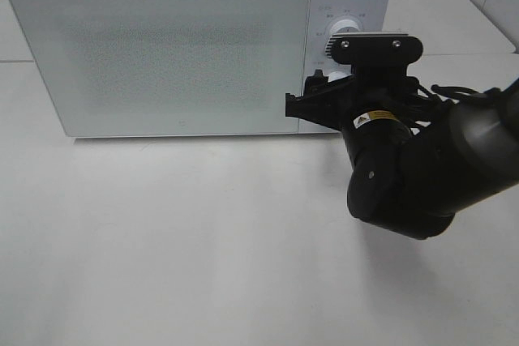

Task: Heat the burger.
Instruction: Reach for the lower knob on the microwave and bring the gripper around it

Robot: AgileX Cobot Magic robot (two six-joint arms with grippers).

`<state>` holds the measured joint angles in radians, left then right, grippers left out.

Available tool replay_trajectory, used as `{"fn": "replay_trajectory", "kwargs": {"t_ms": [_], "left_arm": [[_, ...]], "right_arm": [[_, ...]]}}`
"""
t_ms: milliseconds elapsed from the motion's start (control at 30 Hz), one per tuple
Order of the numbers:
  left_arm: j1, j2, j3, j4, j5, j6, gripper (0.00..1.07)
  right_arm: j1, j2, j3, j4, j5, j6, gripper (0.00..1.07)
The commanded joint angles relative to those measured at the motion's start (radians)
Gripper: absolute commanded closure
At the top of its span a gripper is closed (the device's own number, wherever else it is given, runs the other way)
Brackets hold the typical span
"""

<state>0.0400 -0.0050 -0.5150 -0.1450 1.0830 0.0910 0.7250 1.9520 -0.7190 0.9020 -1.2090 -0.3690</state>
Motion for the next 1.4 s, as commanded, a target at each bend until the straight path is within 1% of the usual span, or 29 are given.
{"fn": "replay_trajectory", "kwargs": {"t_ms": [33,300,433,867,1400], "left_arm": [[0.003,-0.017,0.0,-0.002,-0.013,-0.007,0.09],[0.003,-0.017,0.0,-0.002,-0.013,-0.007,0.09],[0.003,-0.017,0.0,-0.002,-0.013,-0.007,0.09],[0.003,-0.017,0.0,-0.002,-0.013,-0.007,0.09],[0.003,-0.017,0.0,-0.002,-0.013,-0.007,0.09]], "right_arm": [[0.002,0.045,-0.056,0.016,-0.191,-0.009,0.32],[-0.012,0.115,-0.121,0.015,-0.19,-0.041,0.32],[-0.036,0.129,-0.141,0.015,-0.191,-0.043,0.32],[-0.035,0.167,-0.174,0.036,-0.192,-0.029,0.32],[-0.035,0.159,-0.175,0.039,-0.196,-0.028,0.32]]}}
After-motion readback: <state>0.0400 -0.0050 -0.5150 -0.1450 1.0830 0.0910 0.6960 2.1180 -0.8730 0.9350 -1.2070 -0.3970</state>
